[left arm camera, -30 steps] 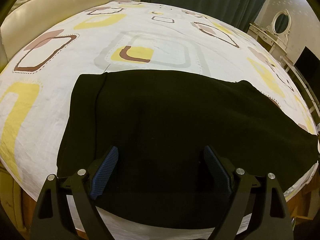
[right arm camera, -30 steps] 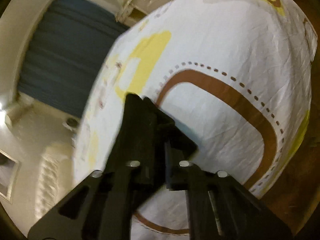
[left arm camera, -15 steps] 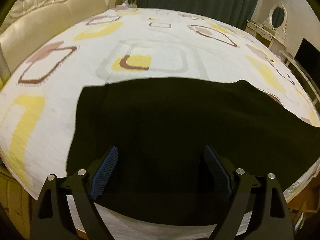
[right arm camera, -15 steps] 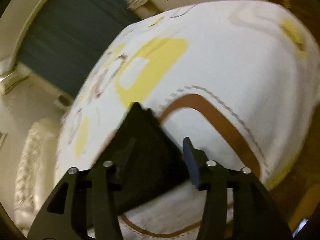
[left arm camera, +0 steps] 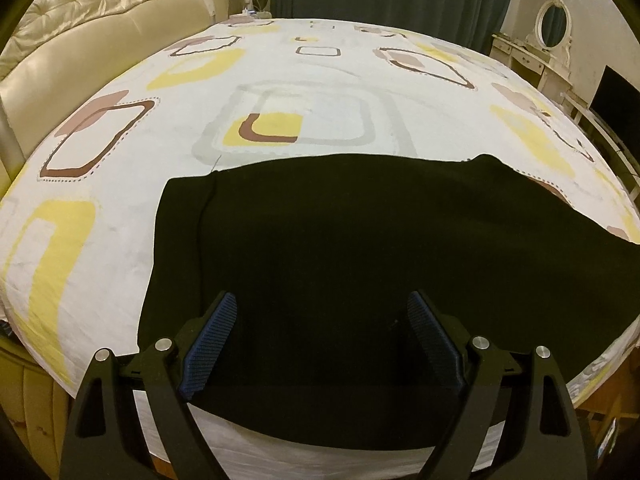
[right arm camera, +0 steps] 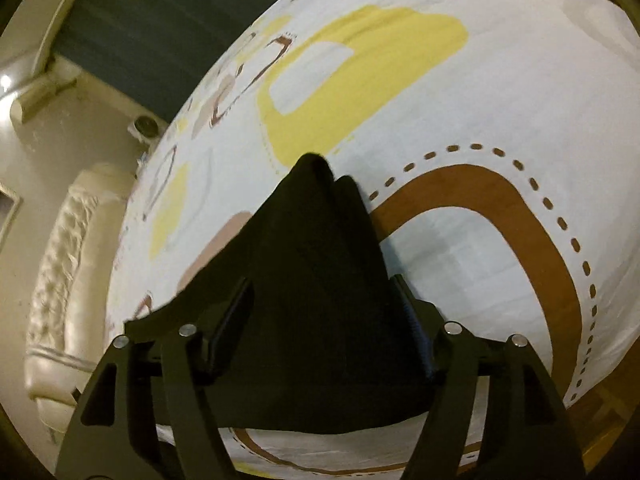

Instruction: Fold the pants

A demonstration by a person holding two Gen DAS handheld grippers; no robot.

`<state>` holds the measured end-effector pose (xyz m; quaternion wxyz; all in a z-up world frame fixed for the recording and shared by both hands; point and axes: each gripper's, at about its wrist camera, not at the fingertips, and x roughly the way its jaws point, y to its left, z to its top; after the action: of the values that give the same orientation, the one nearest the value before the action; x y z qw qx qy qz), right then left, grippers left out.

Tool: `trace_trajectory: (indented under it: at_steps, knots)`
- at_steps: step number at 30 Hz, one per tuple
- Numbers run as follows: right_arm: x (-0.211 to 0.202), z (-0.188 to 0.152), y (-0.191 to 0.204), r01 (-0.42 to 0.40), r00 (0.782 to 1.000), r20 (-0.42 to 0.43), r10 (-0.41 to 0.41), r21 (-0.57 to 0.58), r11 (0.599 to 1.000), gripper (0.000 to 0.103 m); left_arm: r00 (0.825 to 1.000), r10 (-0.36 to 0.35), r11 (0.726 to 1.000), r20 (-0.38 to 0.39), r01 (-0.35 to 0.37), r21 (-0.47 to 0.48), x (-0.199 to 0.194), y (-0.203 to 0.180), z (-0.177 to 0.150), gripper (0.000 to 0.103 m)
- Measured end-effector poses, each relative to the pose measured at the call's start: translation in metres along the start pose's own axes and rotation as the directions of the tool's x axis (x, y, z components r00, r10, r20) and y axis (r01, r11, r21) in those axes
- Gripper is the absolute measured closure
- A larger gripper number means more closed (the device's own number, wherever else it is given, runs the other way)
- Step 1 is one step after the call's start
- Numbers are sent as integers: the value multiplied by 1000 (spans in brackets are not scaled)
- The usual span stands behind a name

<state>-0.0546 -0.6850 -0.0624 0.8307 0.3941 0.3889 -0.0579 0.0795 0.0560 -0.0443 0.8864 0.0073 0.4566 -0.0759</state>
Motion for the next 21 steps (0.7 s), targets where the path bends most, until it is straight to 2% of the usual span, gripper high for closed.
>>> trace_trajectory:
  at_steps: [3, 7, 14, 21]
  knots:
    - [7, -3, 11, 3, 998, -67, -6, -48, 999, 49, 1000, 2, 1000, -4, -2, 0, 1, 1, -1, 17]
    - [14, -9, 23, 10, 992, -128, -20, -79, 997, 76, 1000, 5, 1000, -6, -5, 0, 1, 0, -2, 17]
    - [5, -9, 34, 44, 994, -95, -49, -53, 998, 83, 1000, 7, 1000, -9, -7, 1, 1, 0, -2, 17]
    - [-22, -5, 62, -48, 999, -16, 48, -6, 999, 83, 1000, 11, 1000, -7, -11, 13, 0, -1, -2, 17]
